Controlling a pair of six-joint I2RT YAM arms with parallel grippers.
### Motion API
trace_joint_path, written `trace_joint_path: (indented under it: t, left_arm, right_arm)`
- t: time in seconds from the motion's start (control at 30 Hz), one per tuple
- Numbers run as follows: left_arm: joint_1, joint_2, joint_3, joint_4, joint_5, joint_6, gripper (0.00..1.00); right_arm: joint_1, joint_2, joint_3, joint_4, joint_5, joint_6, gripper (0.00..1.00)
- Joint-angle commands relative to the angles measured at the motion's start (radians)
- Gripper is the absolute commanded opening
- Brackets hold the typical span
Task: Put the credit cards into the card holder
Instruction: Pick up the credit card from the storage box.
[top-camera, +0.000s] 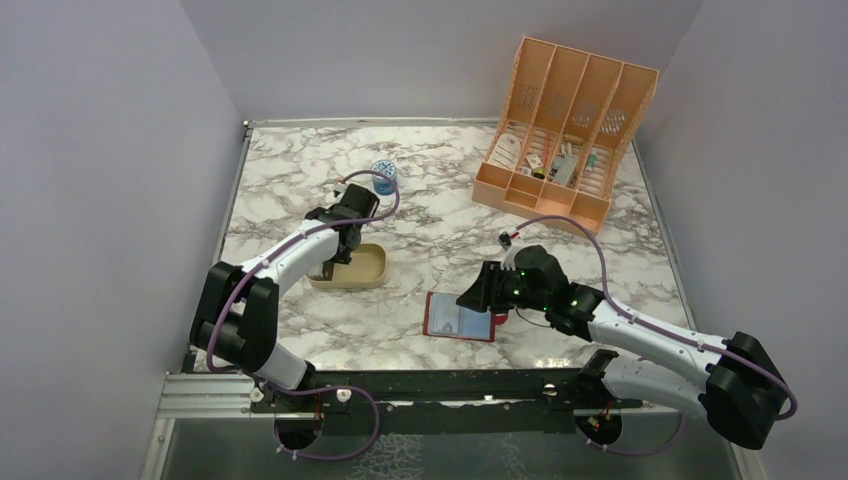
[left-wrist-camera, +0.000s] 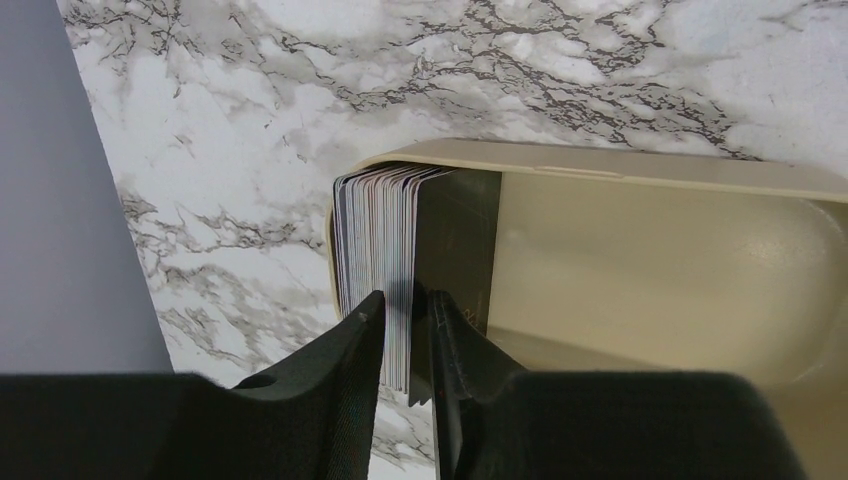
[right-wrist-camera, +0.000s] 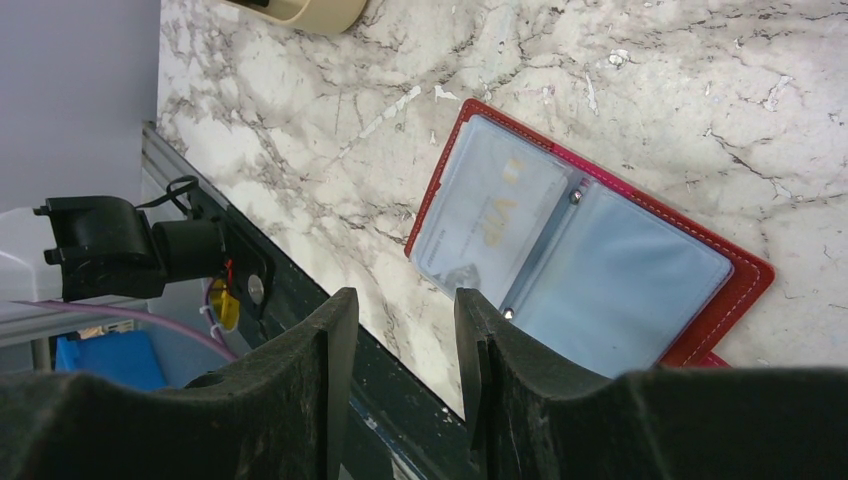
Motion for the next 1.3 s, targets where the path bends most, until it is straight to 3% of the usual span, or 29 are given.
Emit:
trace_joint_path:
  t: [0.0,0.27,0.6,0.83,1.13,1.27]
  left_arm:
    - [0.008,-0.024,0.035,-0.026,0.000,0.002,0.23]
    - [0.007,-0.043,0.046,-0.034,0.051,-0.008,0.00]
    - [0.006,-0.155,0.070,-0.048,0.211,-0.049,0.00]
    - [0.008,-0.276,0.073,-0.010,0.459,-0.130,0.00]
    - [0.007,-0.411,-0.061,0.259,0.857,-0.350,0.00]
    - [0.003,-0.447,-0.165,0.423,0.959,-0.482,0.00]
  right_arm:
    - [0.006,-0.013,0.003,0.006,0.033,-0.007,0.41]
    - [0.006,-0.012,0.007,-0.004,0.029,-0.003,0.41]
    - [0.006,-0.072,0.016,-0.098,0.082,-0.007,0.41]
    - [0.006,-0.098,0.020,-0.199,0.181,-0.007,0.40]
    - [0.006,-0.067,0.045,-0.272,0.261,-0.013,0.35]
    - [0.006,-0.025,0.059,-0.285,0.292,-0.020,0.35]
